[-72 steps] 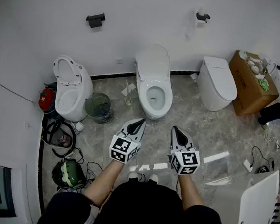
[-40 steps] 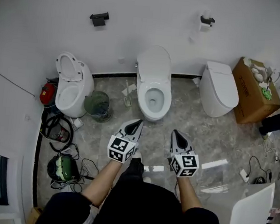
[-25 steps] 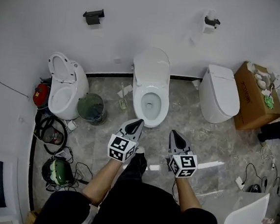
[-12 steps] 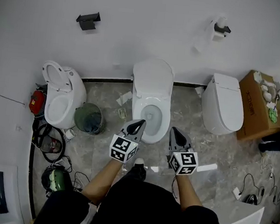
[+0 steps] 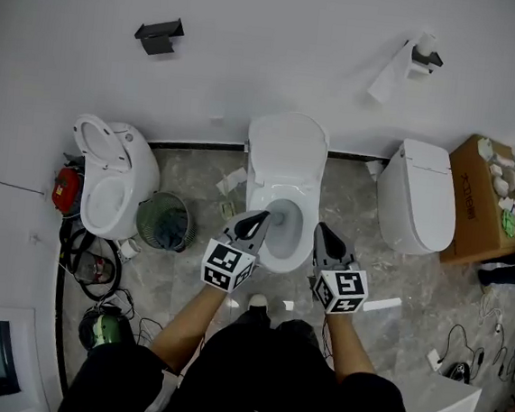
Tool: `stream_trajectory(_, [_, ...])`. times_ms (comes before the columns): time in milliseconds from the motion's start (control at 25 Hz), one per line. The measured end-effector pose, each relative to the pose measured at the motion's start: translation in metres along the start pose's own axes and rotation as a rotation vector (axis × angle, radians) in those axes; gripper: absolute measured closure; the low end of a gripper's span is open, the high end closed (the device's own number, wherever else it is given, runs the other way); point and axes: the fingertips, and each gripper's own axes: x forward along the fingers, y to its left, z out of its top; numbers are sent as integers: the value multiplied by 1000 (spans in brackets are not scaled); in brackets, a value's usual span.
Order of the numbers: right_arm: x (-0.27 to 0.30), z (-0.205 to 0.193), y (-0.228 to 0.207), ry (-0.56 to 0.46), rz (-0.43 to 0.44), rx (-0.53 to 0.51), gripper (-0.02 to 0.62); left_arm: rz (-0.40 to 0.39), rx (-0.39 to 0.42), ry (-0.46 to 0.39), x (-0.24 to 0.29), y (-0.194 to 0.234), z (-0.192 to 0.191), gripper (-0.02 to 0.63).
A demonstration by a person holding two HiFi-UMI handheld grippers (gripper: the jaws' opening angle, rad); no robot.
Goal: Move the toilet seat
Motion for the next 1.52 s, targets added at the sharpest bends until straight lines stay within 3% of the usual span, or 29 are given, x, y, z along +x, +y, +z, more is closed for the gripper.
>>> stream_trajectory(760, [33, -19, -31, 65, 93, 23, 592, 91, -50, 34, 35, 16, -12, 598])
stream_trajectory(1160, [37, -104, -54, 181, 88, 86, 592, 101, -141, 182, 50, 9, -115, 598])
stream_trajectory(1520, [30, -183, -59, 285, 94, 136, 592, 118, -201, 245, 45, -5, -189, 598])
